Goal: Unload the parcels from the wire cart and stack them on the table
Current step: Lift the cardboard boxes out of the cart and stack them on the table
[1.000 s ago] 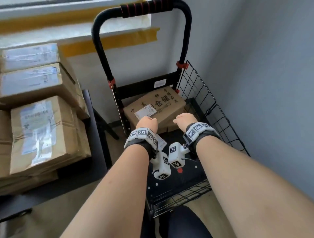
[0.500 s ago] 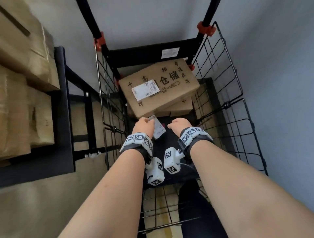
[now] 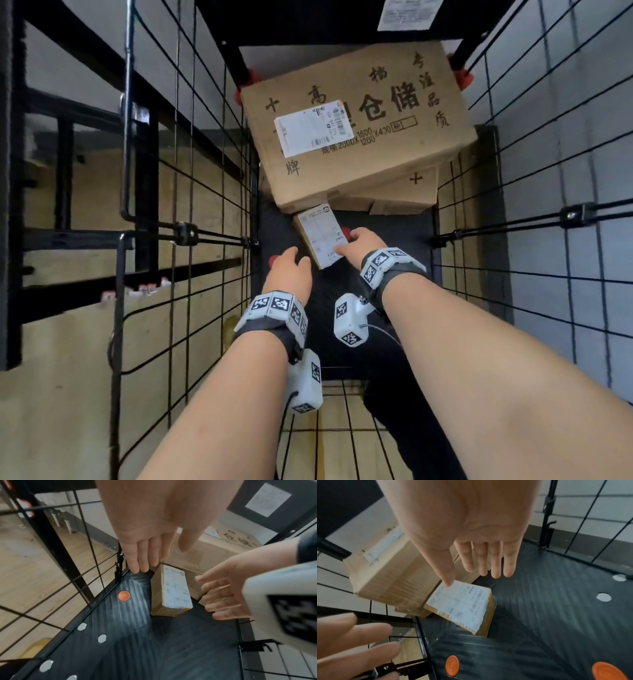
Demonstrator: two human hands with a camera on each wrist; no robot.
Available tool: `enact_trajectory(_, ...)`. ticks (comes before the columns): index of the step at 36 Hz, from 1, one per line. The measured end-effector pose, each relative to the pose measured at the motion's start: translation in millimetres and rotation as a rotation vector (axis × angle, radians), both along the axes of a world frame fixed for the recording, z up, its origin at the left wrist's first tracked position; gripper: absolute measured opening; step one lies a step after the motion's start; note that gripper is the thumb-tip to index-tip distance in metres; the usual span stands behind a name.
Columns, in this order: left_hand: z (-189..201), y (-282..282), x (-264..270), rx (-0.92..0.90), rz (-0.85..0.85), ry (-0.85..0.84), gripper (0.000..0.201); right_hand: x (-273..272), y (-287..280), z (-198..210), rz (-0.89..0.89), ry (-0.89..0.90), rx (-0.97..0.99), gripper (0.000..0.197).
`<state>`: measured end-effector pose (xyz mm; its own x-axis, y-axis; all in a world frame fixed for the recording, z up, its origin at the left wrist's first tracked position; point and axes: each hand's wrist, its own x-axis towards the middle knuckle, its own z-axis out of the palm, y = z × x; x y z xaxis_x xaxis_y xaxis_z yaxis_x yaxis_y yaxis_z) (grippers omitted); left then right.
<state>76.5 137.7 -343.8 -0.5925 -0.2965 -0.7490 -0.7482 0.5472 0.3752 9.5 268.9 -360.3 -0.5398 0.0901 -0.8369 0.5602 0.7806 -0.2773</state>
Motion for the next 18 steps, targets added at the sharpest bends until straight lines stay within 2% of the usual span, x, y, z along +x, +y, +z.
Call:
enact_trajectory(10, -36, -26, 12, -0.066, -0.006, -0.035, 0.044, 1, -57, -66, 0.03, 0.018, 0.091, 0.12)
enact_trajectory(18, -39, -31, 8, -0.069, -0.012, -0.014, 0.044, 11, -65, -85, 0.025, 0.032, 0.157, 0.132)
